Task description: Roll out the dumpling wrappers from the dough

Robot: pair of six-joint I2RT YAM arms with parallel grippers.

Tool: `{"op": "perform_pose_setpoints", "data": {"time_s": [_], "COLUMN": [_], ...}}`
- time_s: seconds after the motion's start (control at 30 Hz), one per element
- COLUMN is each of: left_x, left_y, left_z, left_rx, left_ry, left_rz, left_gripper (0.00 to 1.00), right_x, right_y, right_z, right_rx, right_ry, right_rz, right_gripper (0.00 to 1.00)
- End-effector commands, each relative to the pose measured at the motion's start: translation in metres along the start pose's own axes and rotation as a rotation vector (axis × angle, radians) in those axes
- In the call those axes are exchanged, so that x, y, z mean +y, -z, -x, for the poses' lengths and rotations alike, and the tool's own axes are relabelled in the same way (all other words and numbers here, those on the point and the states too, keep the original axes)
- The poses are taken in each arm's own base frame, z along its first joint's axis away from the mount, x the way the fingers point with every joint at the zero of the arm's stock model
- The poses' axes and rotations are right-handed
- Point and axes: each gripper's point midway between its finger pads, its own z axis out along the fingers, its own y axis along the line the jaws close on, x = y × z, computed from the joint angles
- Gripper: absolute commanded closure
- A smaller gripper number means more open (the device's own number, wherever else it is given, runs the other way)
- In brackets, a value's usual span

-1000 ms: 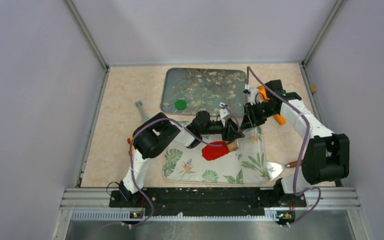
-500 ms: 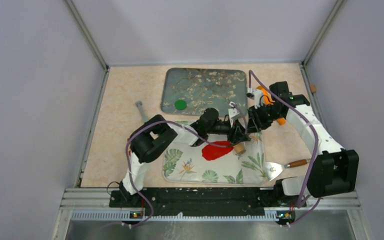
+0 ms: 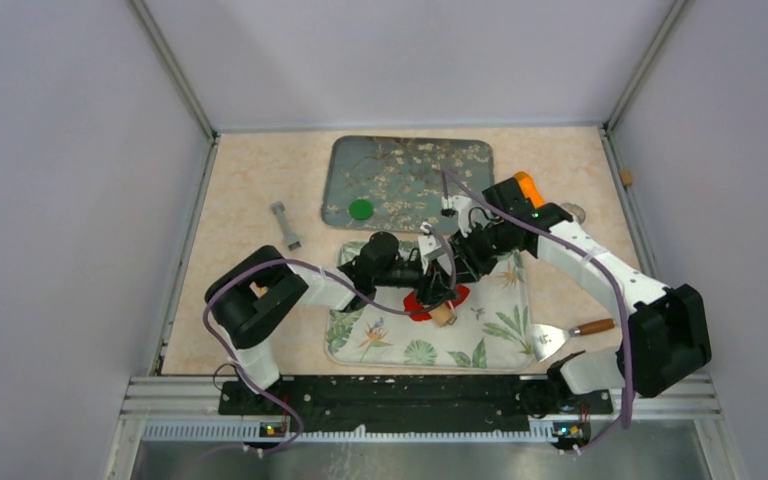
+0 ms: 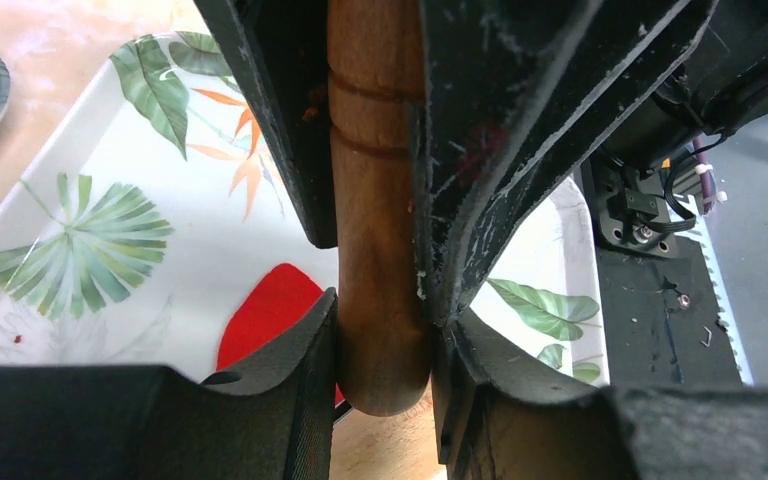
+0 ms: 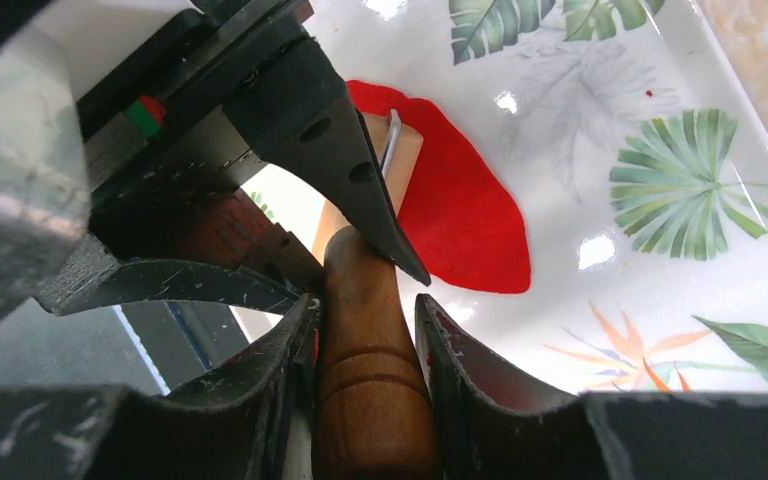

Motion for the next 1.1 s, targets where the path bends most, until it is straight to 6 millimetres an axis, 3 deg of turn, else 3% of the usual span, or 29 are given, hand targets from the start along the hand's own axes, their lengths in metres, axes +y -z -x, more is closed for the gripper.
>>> {"op": "perform_pose_setpoints", "data": {"time_s": [0.0,0.1,0.37,0.6,1.07], "left_x": [0.033,0.037,0.049,0.052,0.070], "left_y": [0.004,-0.010,-0.040,-0.058,-0.101], "left_z": [-0.044,-0.055,-0.065,-0.063,-0.050], "left_rx": [0.061,0.054,0.029,0.020,-0.018], "left_ry": [0.064,0.058,0.090,0.107,0.139], "left_rz": [0.125,0.109,0.094,0.077,0.064], "left_gripper": [1.00,1.00,1.00,1.00,1.00], "right_x": [-0.022,-0.031,-0.044,-0.061,-0.077], "right_y": [-0.016,-0.019,-0.009,0.000,0.028], "right_z": [-0.015,-0.034,-0.054,-0.058,-0.059], "right_rx": [0.056,0.105,0.160,0.171,0.168], "right_ry": [0.011,-0.008,-0.082,-0.128,-0.177], "right_rz": [-0.083,-0.124,-0.149,-0.183,-0.254], "right_gripper": [1.00,1.00,1.00,1.00,1.00]}}
